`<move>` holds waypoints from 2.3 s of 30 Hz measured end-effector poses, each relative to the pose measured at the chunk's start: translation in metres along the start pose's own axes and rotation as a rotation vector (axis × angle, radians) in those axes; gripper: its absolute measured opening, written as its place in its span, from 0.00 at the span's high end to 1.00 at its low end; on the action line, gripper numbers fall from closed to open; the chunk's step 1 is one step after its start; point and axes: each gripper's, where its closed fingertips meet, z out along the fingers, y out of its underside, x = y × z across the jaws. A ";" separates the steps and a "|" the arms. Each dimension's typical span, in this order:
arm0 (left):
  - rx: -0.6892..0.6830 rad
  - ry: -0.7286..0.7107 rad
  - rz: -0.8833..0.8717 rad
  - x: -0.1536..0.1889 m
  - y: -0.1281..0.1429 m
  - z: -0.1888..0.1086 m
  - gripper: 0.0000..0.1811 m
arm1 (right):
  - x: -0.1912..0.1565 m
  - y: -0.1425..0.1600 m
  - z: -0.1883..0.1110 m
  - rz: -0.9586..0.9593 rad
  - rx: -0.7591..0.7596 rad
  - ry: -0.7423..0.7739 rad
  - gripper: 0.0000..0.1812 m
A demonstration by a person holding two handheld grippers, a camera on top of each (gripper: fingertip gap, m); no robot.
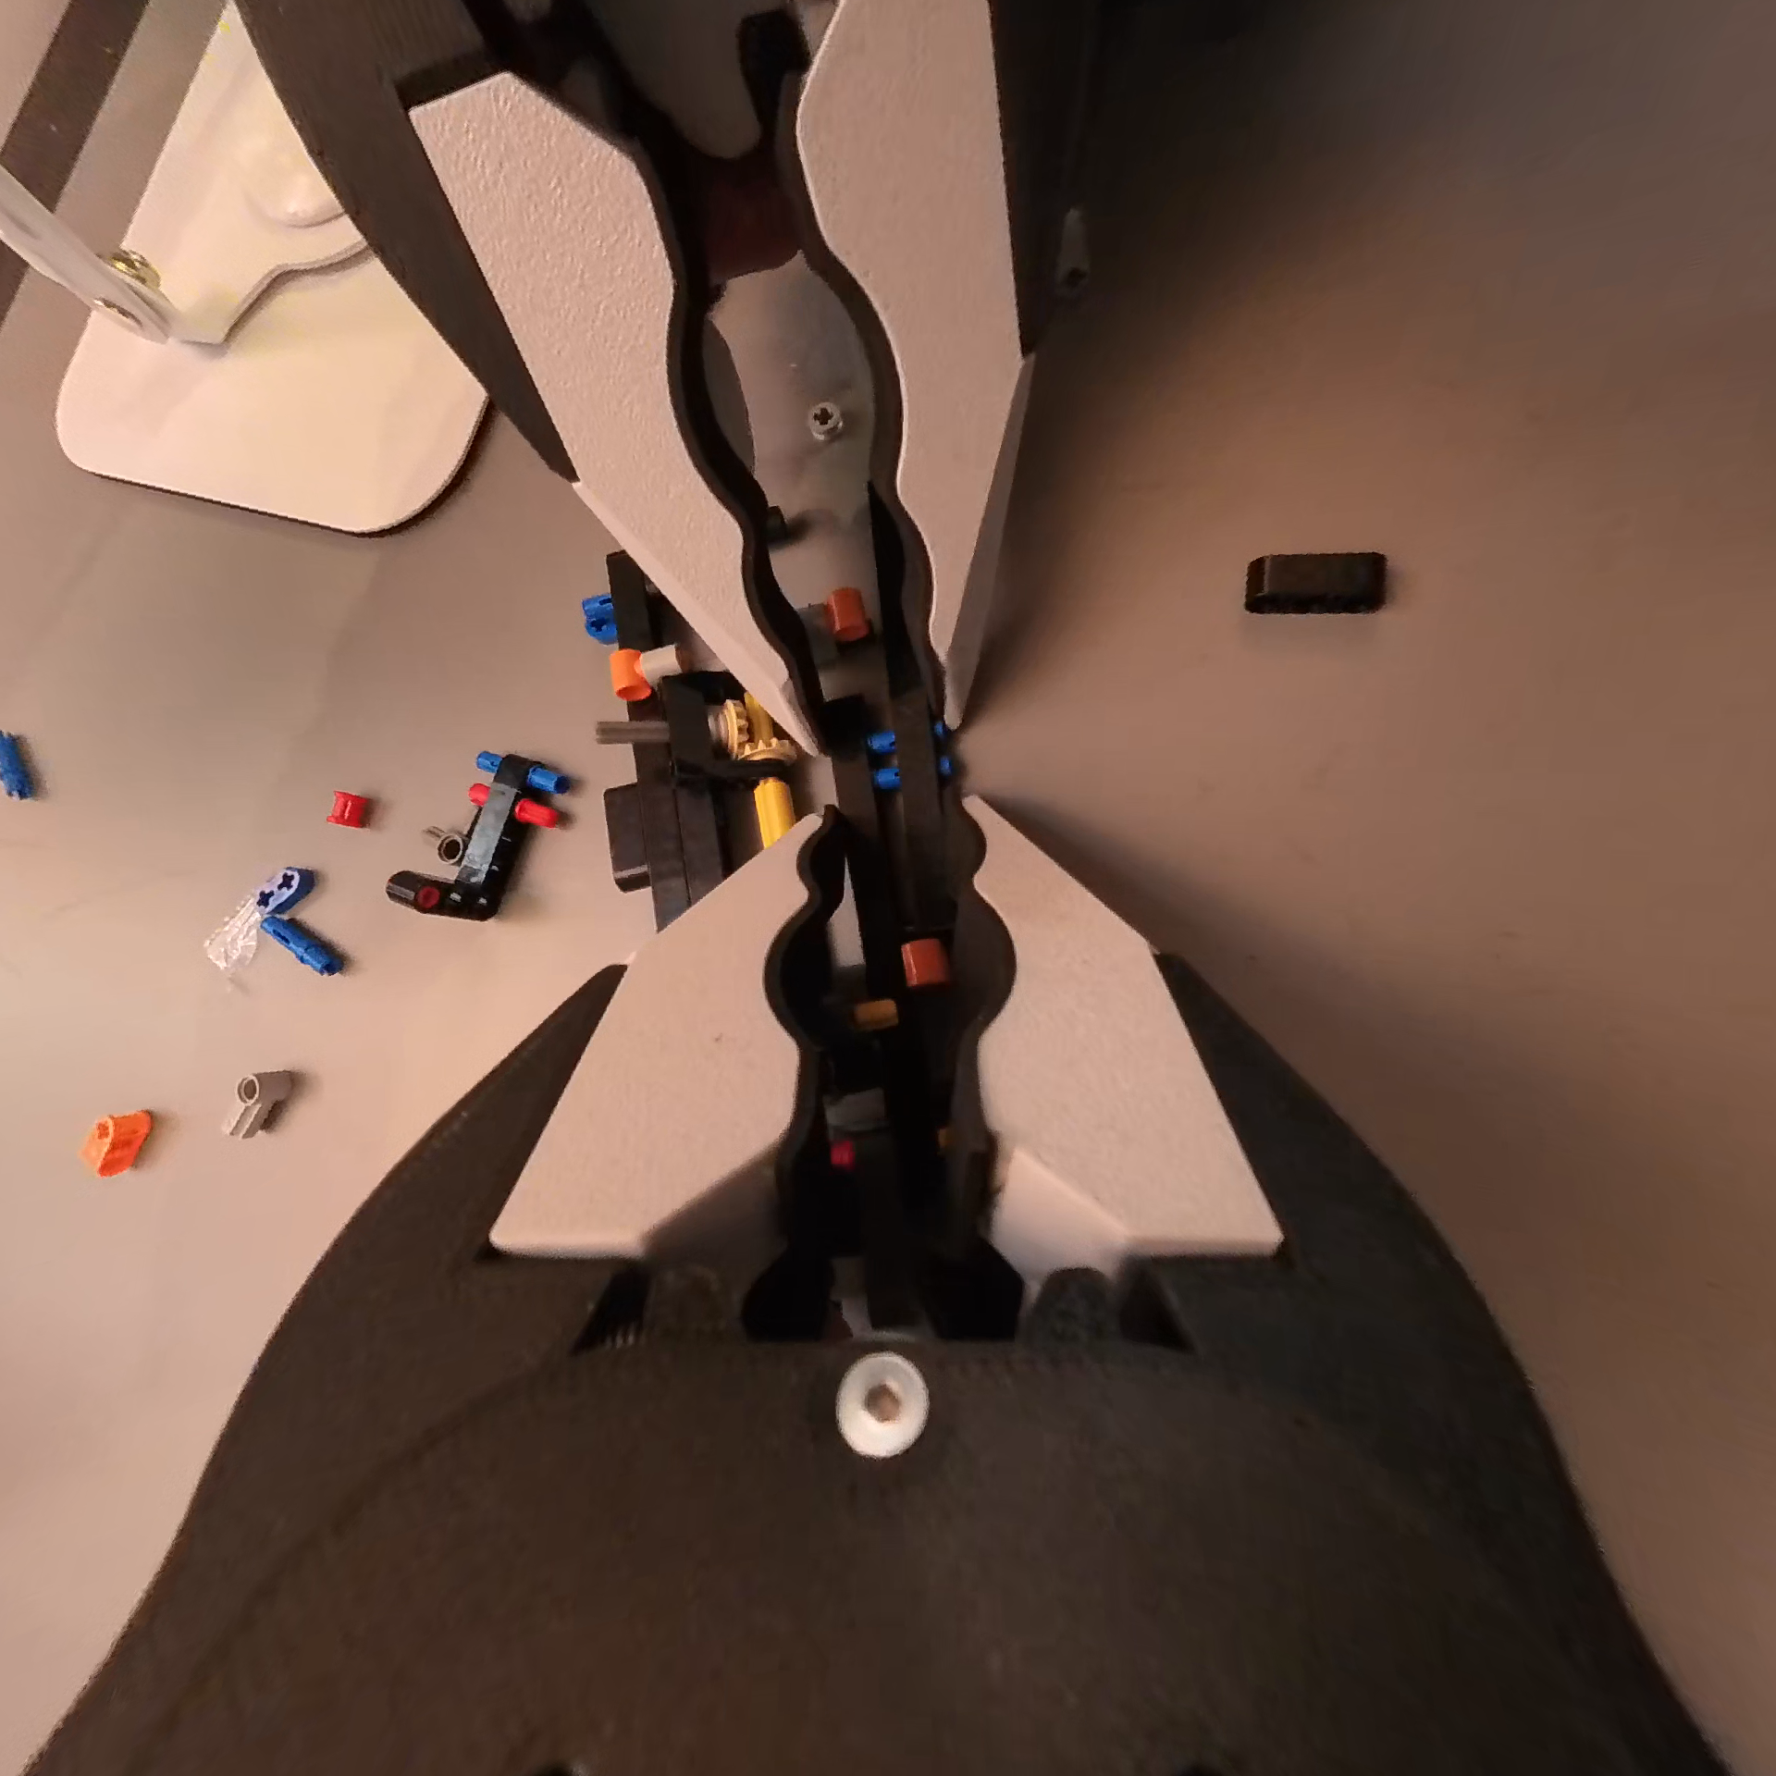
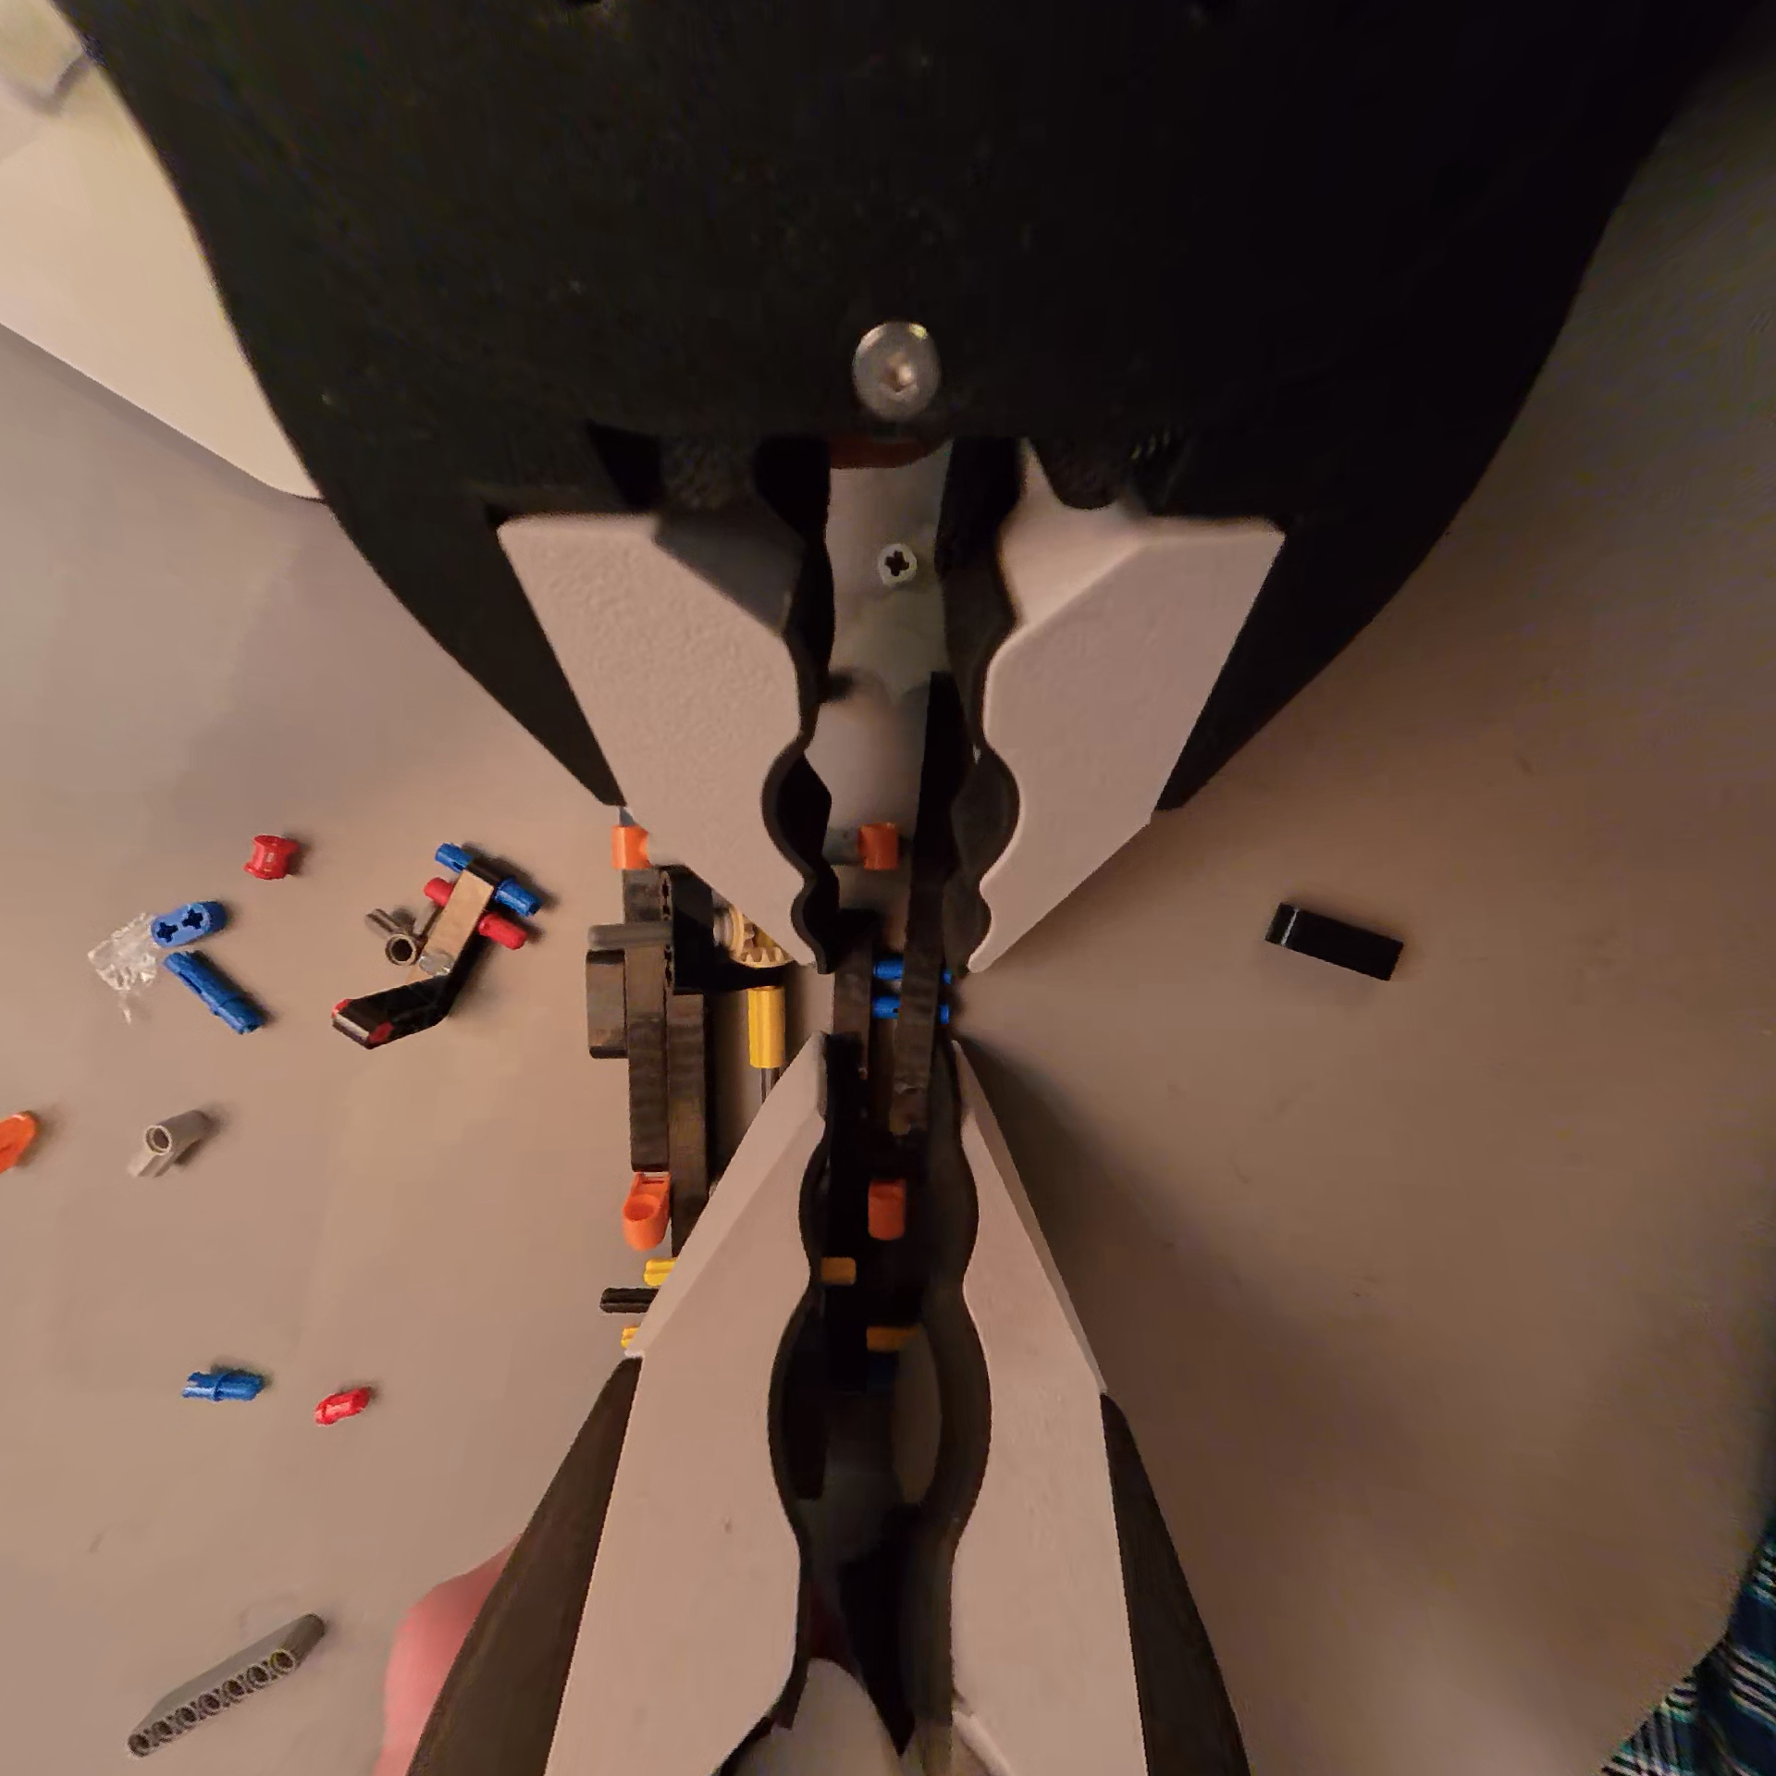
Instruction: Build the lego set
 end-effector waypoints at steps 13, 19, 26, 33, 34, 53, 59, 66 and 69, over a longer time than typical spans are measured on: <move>0.012 0.003 -0.014 0.000 -0.002 0.001 0.89 | -0.001 0.003 -0.005 0.006 -0.082 0.038 0.88; 0.016 0.001 -0.013 0.000 -0.002 0.001 0.89 | 0.001 0.005 -0.006 0.019 -0.172 0.091 0.89; 0.016 -0.005 -0.011 -0.001 -0.002 0.002 0.89 | 0.002 0.007 -0.004 0.022 -0.286 0.112 0.89; 0.008 -0.019 0.019 -0.002 -0.001 0.003 0.92 | 0.004 0.008 -0.004 0.010 -0.276 0.095 0.93; 0.008 -0.015 0.017 -0.002 -0.001 0.003 0.92 | 0.004 0.008 -0.004 0.006 -0.275 0.089 0.93; 0.066 -0.049 -0.019 -0.009 -0.014 -0.005 0.76 | 0.005 0.012 -0.041 0.137 -0.132 0.195 0.86; 0.024 -0.082 -0.041 -0.031 -0.011 -0.007 0.63 | 0.000 0.031 -0.035 0.144 -0.166 0.222 0.87; -0.071 0.009 -0.062 -0.030 0.001 0.012 0.60 | 0.002 0.031 -0.024 0.132 -0.133 0.216 0.94; -0.063 0.040 -0.078 -0.032 0.000 0.014 0.64 | 0.003 0.030 -0.021 0.139 -0.114 0.214 0.96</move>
